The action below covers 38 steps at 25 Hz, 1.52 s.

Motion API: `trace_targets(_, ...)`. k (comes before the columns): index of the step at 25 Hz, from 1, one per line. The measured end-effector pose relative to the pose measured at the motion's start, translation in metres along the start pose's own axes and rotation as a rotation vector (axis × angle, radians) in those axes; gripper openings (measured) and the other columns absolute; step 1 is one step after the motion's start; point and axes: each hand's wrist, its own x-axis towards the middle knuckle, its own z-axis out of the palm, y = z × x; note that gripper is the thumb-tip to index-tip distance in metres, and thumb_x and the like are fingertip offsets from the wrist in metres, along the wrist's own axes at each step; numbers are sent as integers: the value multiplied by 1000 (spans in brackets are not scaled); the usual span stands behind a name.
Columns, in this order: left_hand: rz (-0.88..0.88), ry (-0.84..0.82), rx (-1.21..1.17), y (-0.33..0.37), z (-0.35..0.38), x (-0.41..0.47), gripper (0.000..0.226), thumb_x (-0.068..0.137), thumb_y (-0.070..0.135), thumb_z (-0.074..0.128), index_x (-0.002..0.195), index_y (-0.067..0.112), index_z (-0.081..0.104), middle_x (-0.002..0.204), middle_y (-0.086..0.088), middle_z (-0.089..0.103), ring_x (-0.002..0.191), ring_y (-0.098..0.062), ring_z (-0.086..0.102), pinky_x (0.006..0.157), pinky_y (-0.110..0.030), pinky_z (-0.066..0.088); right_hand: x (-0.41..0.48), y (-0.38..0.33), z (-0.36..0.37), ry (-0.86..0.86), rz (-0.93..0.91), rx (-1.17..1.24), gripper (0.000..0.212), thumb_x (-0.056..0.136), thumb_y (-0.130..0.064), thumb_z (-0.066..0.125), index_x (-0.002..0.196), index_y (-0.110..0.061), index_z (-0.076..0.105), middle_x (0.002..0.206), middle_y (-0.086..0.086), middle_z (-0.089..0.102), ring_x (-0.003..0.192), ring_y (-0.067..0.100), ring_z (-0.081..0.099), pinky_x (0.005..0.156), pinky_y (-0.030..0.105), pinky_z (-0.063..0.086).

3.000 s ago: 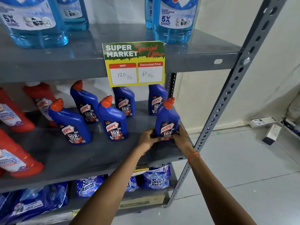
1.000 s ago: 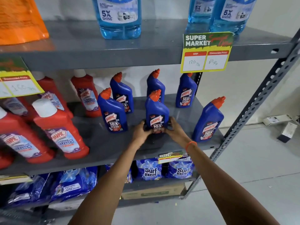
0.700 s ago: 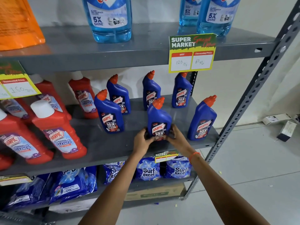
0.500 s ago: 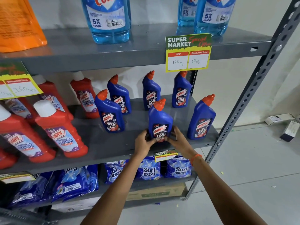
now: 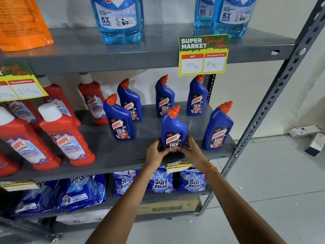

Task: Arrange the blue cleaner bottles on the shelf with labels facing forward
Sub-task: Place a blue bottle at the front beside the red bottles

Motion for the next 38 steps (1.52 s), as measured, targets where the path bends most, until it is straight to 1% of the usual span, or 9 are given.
trace_targets(3,-92,-24,-23,16,-3,0,72,65,21,82,127,11,47,129,-12,59,118,-28,55,100,-43,46,-10,-17,15,398,-63,131,47,84,4,53,127,-11,41,123,12,47,114,32,51,97,51,48)
trace_targets(5,-132,-2,-82,29,-12,-2,85,67,17,80,138,14,32,142,-11,44,129,-28,44,107,-44,39,-22,-39,35,662,-254,176,35,83,2,48,113,-16,47,107,2,44,102,31,52,88,50,50)
trace_targets(7,-39,164,-138,38,-27,-8,76,75,11,73,139,14,31,143,-14,42,129,-29,43,108,-41,38,-32,-64,57,707,-516,95,29,80,-3,44,103,-20,47,98,-5,42,96,20,49,87,38,48)
trace_targets(10,103,494,-139,40,-58,-13,60,83,12,62,136,14,35,136,-14,50,123,-27,50,104,-37,42,-26,-94,91,589,-784,-71,31,75,-1,42,103,-12,49,103,10,49,99,8,42,93,13,35)
trace_targets(14,43,678,-164,16,-107,15,60,86,8,57,138,2,30,140,-23,45,127,-34,47,106,-41,39,9,-94,142,300,-668,-108,40,77,6,48,116,-4,48,118,16,47,108,15,47,95,21,43)
trace_targets(18,-117,348,-271,-26,-143,50,53,88,7,57,135,-1,34,138,-24,47,125,-33,48,109,-45,36,64,-64,170,-2,-219,-243,57,88,-8,52,140,-7,28,145,17,37,134,30,34,109,34,29)
trace_targets(22,-132,66,-457,-39,-158,65,52,88,6,56,136,7,36,139,-18,48,121,-25,49,106,-41,39,98,-51,173,-192,-120,-193,55,87,-9,53,136,-17,31,138,11,48,125,30,48,95,31,38)
trace_targets(30,-48,81,-268,-48,-142,40,40,86,9,60,124,5,47,119,-9,58,103,-13,55,74,-2,45,74,-19,154,-145,-153,-214,47,91,-13,49,134,-14,32,131,12,55,118,28,53,97,33,41)
trace_targets(38,-70,78,-146,-51,-135,2,40,85,22,63,121,9,49,115,-7,62,102,-18,59,86,-29,47,30,-10,141,-164,-236,-185,42,92,-12,51,131,-9,36,132,15,53,120,25,53,102,36,44)
